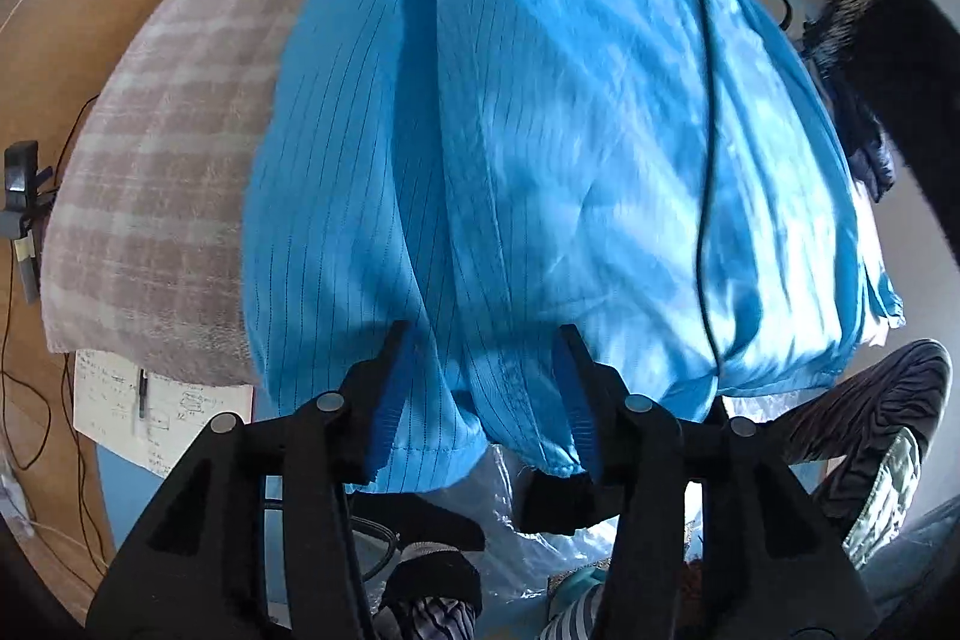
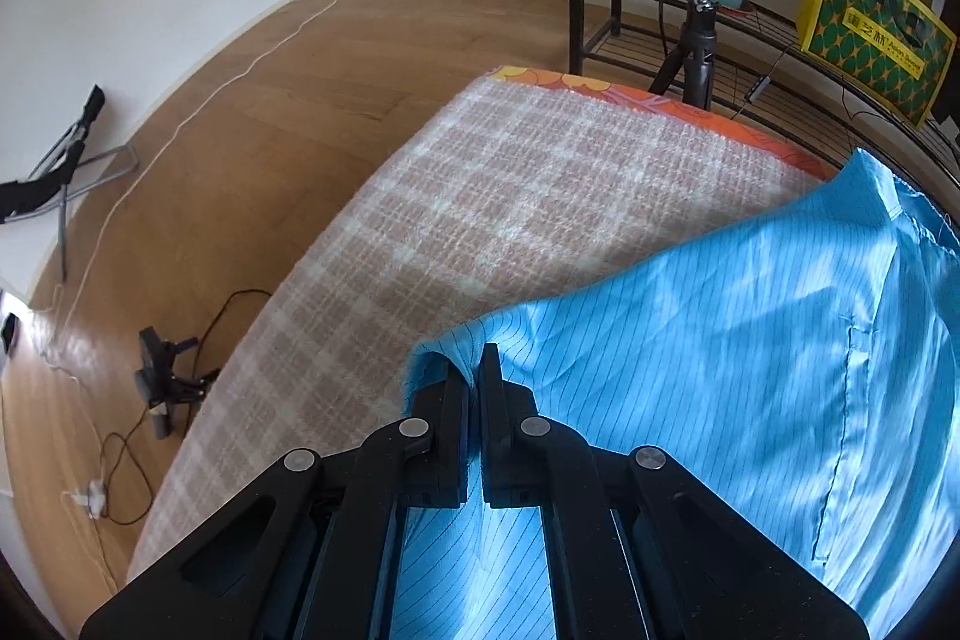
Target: Fold large clothes
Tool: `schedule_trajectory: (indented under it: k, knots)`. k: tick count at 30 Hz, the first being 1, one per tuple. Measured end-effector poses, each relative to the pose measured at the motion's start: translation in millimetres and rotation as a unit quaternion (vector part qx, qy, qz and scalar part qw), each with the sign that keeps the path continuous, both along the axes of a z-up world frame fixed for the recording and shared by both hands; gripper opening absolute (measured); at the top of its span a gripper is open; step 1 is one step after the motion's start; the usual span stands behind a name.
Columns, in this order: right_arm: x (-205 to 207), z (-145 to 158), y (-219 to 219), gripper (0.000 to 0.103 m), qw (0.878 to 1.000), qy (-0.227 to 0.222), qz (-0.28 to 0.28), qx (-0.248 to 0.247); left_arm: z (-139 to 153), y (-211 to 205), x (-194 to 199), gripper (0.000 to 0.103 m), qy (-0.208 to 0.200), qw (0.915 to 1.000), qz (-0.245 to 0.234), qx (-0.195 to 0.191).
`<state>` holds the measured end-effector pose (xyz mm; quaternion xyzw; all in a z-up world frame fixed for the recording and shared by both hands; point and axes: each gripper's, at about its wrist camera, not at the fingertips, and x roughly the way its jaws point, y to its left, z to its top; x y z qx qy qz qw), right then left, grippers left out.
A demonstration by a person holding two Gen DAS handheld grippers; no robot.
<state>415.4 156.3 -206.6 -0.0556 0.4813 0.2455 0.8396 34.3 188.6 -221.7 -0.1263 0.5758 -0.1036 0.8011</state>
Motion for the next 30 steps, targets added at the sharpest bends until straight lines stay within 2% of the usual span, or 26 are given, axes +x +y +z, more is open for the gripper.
schedule_trajectory:
  k: [1, 2, 3, 4, 8, 14, 17, 20, 23, 24, 26, 29, 30]
  knots:
    - [0.9, 1.1, -1.5, 0.001, 1.0, 0.001, 0.0, 0.003, 0.7, -2.5, 0.6, 0.048, -0.007, 1.0, -0.003, 0.006]
    - [2.2, 1.8, -2.1, 0.001, 1.0, 0.002, 0.0, 0.005, 1.7, -6.0, 1.5, 0.044, -0.015, 0.9997, -0.01, 0.016]
    - [2.3, 2.9, -2.9, 0.001, 1.0, 0.003, 0.0, 0.008, 1.3, -8.0, 2.7, 0.012, -0.02, 0.9994, -0.013, 0.027]
    - [2.6, 3.1, -2.5, 0.001, 1.0, 0.004, 0.001, 0.009, -0.5, -9.7, 2.7, 0.0, -0.016, 0.9993, -0.016, 0.029]
    - [3.8, 2.3, 1.6, 0.001, 1.0, 0.006, 0.003, 0.01, 0.1, -3.6, 0.7, 0.0, -0.017, 0.9997, -0.004, 0.016]
    - [9.2, 1.0, 7.9, 0.001, 1.0, 0.006, 0.002, 0.015, 28.5, 28.6, -11.9, 0.0, -0.057, 0.9978, 0.034, -0.002]
    - [15.1, -3.0, 12.3, 0.001, 1.0, 0.011, -0.007, 0.018, 28.2, 29.5, -11.2, 0.0, -0.067, 0.9967, 0.033, 0.032]
    - [20.0, -6.4, 17.4, 0.001, 1.0, 0.013, -0.014, 0.015, 28.4, 26.6, -7.9, 0.0, -0.076, 0.9922, 0.031, 0.094]
    - [23.8, -6.4, 22.7, 0.001, 1.0, 0.005, -0.014, 0.008, 19.8, 47.7, -3.2, 0.0, -0.057, 0.9903, 0.067, 0.108]
    - [25.6, -7.0, 23.4, 0.001, 1.0, 0.004, -0.016, 0.008, 12.9, 56.6, -2.5, 0.0, -0.044, 0.9913, 0.081, 0.094]
    - [28.6, -10.6, 23.3, 0.001, 1.0, 0.011, -0.024, 0.014, 13.3, 63.1, -5.3, 0.0, -0.038, 0.9938, 0.1, 0.029]
    - [28.3, -16.3, 24.1, 0.001, 0.999, 0.016, -0.026, 0.013, 28.1, 47.6, -13.8, 0.001, -0.061, 0.9955, 0.073, 0.007]
    - [27.7, -16.6, 23.8, 0.001, 1.0, 0.016, -0.024, 0.012, 31.4, 39.5, -15.9, 0.016, -0.059, 0.9967, 0.057, -0.001]
